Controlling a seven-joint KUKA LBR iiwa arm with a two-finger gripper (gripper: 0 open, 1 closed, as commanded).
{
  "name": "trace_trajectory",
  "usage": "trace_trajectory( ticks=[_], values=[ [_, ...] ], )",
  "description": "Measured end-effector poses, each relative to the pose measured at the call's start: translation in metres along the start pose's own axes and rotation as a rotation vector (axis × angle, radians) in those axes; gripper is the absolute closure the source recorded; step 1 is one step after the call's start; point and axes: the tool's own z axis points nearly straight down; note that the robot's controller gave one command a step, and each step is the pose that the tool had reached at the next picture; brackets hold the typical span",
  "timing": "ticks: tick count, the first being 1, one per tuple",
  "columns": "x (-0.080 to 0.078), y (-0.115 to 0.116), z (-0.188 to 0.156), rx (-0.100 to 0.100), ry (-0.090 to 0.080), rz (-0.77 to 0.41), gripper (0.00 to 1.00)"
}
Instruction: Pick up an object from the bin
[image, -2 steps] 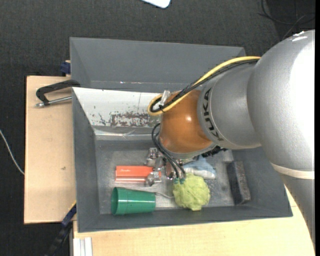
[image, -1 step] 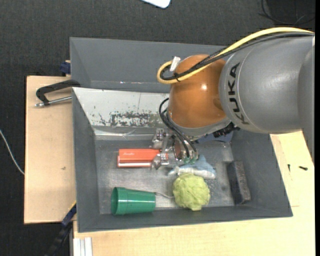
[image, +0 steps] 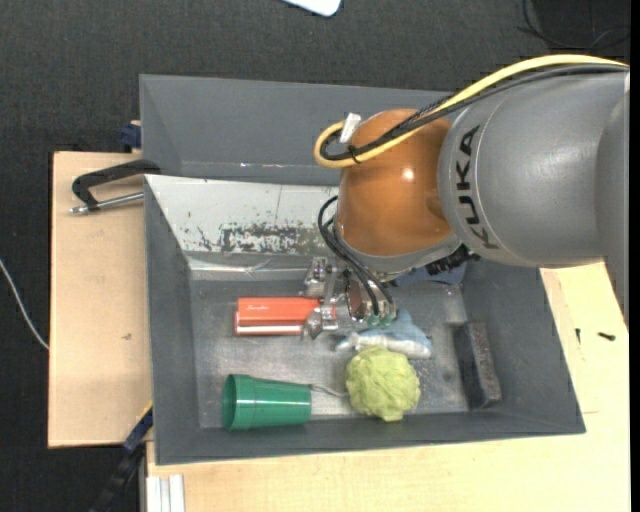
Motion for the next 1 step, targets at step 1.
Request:
trace_trajectory(
  ticks=[1],
  values=[
    [0.0062,0.0046,-0.0457,0.001,0.002,0.022,1.00]
  ],
)
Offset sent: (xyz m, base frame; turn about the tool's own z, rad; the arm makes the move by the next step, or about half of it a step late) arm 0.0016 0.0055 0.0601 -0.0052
